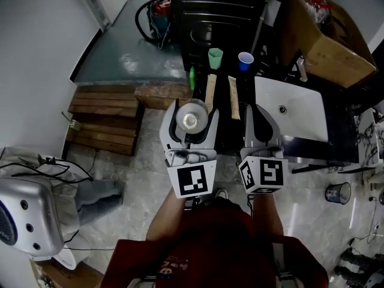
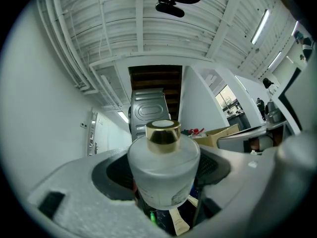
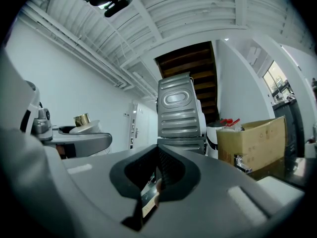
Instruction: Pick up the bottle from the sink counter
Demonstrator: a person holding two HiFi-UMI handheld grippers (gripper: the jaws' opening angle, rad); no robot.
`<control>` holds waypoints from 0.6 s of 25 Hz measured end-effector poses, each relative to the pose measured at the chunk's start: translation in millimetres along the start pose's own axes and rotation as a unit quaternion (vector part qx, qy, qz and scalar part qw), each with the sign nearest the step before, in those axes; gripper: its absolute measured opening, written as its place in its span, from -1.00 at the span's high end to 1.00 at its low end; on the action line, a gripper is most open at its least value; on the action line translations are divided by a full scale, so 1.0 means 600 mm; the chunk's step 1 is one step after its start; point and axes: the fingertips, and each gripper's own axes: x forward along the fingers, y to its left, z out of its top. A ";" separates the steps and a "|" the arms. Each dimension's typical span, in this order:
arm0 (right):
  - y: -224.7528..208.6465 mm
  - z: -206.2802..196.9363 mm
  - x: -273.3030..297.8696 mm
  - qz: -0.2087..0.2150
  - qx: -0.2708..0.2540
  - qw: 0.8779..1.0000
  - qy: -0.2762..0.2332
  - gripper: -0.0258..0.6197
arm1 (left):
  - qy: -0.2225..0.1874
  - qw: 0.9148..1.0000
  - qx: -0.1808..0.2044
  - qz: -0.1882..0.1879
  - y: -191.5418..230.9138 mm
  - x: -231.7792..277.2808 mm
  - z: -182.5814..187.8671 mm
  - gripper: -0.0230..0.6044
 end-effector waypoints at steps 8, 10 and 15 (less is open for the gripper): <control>0.004 0.002 -0.007 0.003 -0.003 1.000 0.001 0.92 | -0.001 1.000 -0.012 0.005 -0.002 -0.008 -0.003 -0.15; 0.004 0.003 -0.006 0.005 -0.003 1.000 0.001 0.92 | 0.000 1.000 -0.014 0.005 -0.003 -0.006 -0.004 -0.15; 0.010 0.000 -0.005 0.016 -0.016 1.000 0.008 0.92 | 0.001 1.000 -0.009 0.005 -0.005 -0.005 -0.007 -0.15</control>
